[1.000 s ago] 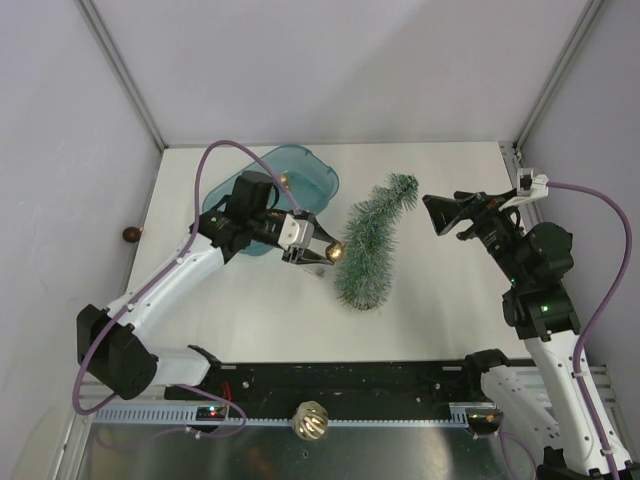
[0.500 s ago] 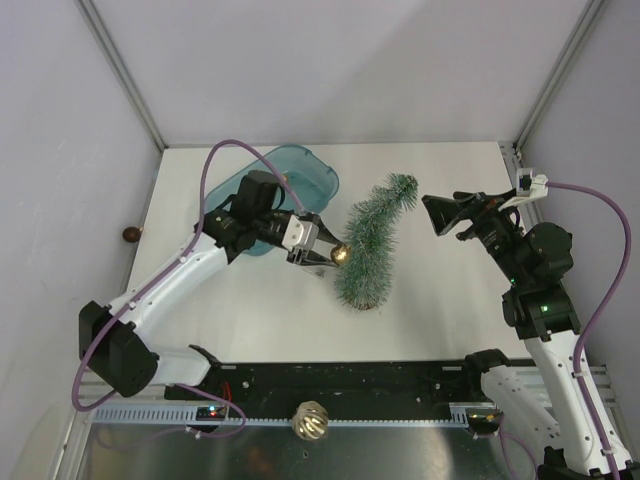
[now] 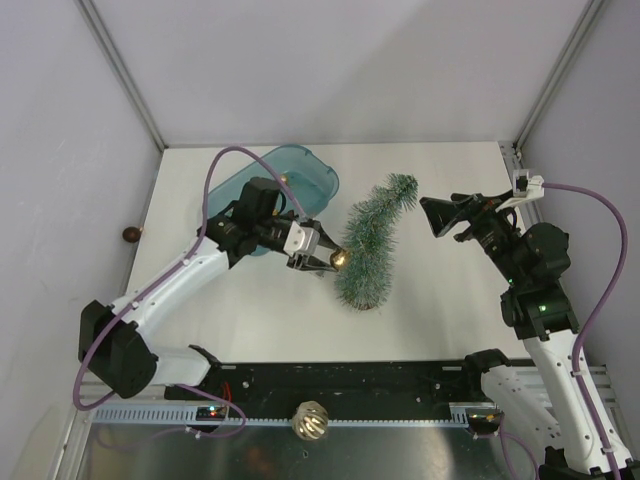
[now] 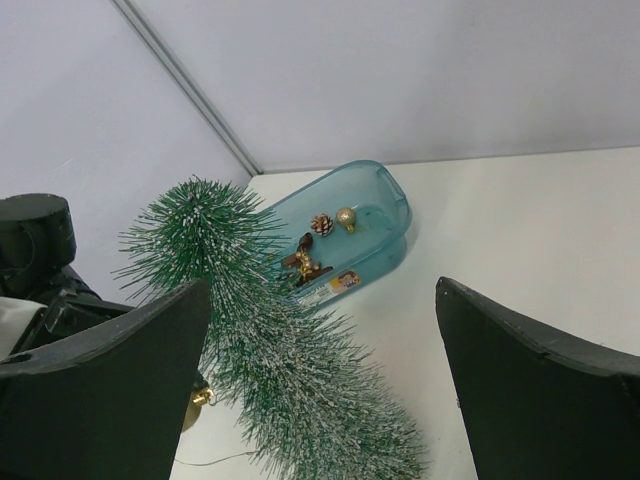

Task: Decorate the small christmas tree

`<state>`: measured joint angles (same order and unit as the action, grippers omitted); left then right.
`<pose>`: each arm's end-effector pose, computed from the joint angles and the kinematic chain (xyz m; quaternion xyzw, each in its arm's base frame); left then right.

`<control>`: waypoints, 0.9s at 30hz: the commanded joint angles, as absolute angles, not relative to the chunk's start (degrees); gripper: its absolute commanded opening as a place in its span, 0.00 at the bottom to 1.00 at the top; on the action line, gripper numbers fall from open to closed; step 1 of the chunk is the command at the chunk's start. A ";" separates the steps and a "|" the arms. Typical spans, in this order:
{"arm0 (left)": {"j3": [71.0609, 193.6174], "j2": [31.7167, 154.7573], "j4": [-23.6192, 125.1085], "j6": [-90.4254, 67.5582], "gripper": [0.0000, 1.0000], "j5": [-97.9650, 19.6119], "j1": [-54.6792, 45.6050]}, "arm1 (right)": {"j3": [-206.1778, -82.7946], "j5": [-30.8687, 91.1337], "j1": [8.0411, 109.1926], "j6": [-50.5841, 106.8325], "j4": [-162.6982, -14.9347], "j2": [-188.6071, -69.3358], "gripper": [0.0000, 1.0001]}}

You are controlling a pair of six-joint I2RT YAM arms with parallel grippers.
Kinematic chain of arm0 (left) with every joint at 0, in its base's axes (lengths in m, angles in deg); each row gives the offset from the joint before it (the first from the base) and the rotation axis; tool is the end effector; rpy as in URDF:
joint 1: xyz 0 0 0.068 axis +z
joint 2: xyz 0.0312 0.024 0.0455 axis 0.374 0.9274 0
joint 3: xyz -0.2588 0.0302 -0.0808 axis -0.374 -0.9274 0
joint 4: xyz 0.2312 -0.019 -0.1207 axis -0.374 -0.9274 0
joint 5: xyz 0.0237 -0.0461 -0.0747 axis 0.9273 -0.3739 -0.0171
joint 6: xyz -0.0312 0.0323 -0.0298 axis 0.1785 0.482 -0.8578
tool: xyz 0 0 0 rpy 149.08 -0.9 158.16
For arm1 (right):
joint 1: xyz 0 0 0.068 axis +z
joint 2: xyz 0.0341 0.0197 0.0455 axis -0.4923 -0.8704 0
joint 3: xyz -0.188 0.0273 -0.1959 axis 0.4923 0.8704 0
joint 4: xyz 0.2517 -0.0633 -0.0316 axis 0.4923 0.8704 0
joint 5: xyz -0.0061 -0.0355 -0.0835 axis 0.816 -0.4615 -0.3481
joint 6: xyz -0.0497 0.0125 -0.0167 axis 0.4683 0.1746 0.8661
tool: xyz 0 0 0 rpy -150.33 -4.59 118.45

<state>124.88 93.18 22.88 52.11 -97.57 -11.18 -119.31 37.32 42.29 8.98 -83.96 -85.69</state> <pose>0.2134 -0.1782 0.3303 0.6868 0.3818 -0.4222 0.4519 0.1391 0.0410 0.4012 -0.0210 0.6625 0.3273 0.6734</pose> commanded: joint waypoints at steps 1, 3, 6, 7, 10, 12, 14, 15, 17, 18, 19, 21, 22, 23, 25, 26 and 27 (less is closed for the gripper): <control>122.51 90.14 24.26 52.89 0.23 -97.52 -11.60 | -119.61 37.01 42.54 8.88 -86.10 -85.26 0.99; 121.92 89.54 24.35 53.80 0.24 -97.27 -11.76 | -119.44 37.00 42.57 8.85 -86.19 -85.25 0.99; 121.06 88.91 24.37 55.22 0.26 -96.53 -12.28 | -119.17 36.88 42.65 8.72 -86.37 -85.20 0.99; 120.72 88.70 24.33 55.94 0.27 -95.98 -12.52 | -119.10 36.89 42.66 8.60 -86.40 -85.13 0.99; 118.82 88.00 24.37 58.54 0.27 -94.19 -12.91 | -119.05 36.79 42.74 8.58 -86.30 -85.03 0.99; 117.64 87.63 24.33 59.79 0.27 -93.21 -13.06 | -119.02 36.75 42.76 8.64 -86.26 -84.95 0.99; 116.39 87.18 24.31 60.74 0.27 -92.43 -13.23 | -118.99 36.67 42.80 8.68 -86.21 -84.91 0.99; 115.92 87.05 24.34 61.12 0.27 -92.13 -13.30 | -119.01 36.65 42.83 8.67 -86.23 -84.94 0.99; 114.91 86.75 24.31 61.60 0.27 -91.75 -13.51 | -119.03 36.65 42.89 8.66 -86.29 -85.04 0.99; 114.39 86.52 24.35 61.90 0.27 -91.65 -13.57 | -118.99 36.60 42.91 8.66 -86.36 -85.10 0.99; 113.91 86.37 24.32 62.18 0.27 -91.52 -13.65 | -119.01 36.58 42.97 8.66 -86.39 -85.17 0.99; 113.07 86.23 24.30 62.70 0.27 -91.18 -13.81 | -119.03 36.49 43.08 8.66 -86.46 -85.23 0.99; 112.77 86.13 24.30 63.06 0.27 -91.06 -13.85 | -118.99 36.48 43.09 8.66 -86.53 -85.23 0.99; 112.57 86.13 24.34 63.38 0.27 -90.96 -13.92 | -119.01 36.43 43.15 8.66 -86.52 -85.24 0.99; 112.27 86.06 24.42 63.68 0.27 -90.77 -14.01 | -119.03 36.24 43.30 8.66 -86.47 -85.24 0.99; 112.19 86.05 24.49 63.77 0.27 -90.73 -14.09 | -119.03 36.22 43.34 8.70 -86.45 -85.24 0.99; 112.15 86.08 24.57 63.91 0.27 -90.66 -14.17 | -119.04 36.17 43.31 8.73 -86.44 -85.24 0.99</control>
<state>112.51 88.02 23.69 61.33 -90.97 -13.48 -118.87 36.86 42.92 8.96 -84.13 -85.56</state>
